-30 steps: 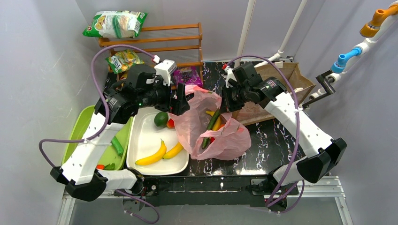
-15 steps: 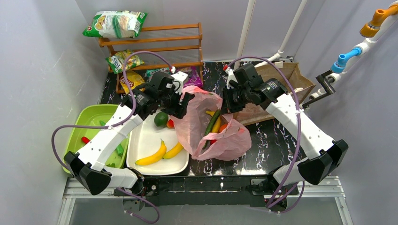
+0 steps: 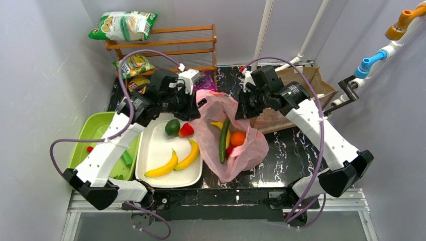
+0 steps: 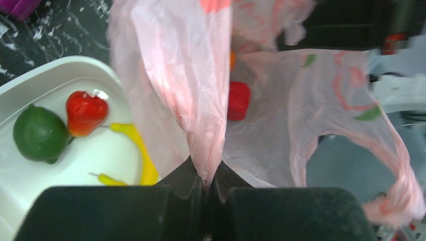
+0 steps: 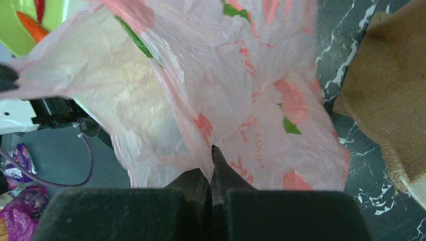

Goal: Place the food into the grocery bag and tie it

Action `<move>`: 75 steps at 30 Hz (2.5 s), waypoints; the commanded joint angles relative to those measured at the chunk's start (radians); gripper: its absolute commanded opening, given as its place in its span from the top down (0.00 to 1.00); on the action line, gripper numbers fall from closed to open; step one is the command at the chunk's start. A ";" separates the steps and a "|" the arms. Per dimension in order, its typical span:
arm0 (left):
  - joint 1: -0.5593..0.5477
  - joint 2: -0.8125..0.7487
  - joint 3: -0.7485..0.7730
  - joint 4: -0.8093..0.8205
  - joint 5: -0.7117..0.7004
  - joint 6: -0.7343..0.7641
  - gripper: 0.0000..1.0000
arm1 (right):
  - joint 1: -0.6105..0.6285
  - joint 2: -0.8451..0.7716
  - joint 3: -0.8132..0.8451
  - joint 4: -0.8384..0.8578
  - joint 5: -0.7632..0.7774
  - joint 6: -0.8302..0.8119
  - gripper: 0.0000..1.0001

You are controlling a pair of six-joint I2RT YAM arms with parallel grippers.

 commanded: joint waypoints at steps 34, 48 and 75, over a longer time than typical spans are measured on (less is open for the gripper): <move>0.003 0.102 0.264 0.138 0.118 -0.613 1.00 | -0.022 -0.147 0.295 -0.227 0.388 0.246 0.17; 0.010 0.295 0.441 0.207 0.058 -0.748 1.00 | -0.021 -0.612 -0.143 -0.086 0.365 0.767 0.13; 0.011 0.332 0.433 0.278 -0.070 -0.869 1.00 | -0.014 -0.603 -0.293 0.023 0.078 0.959 0.30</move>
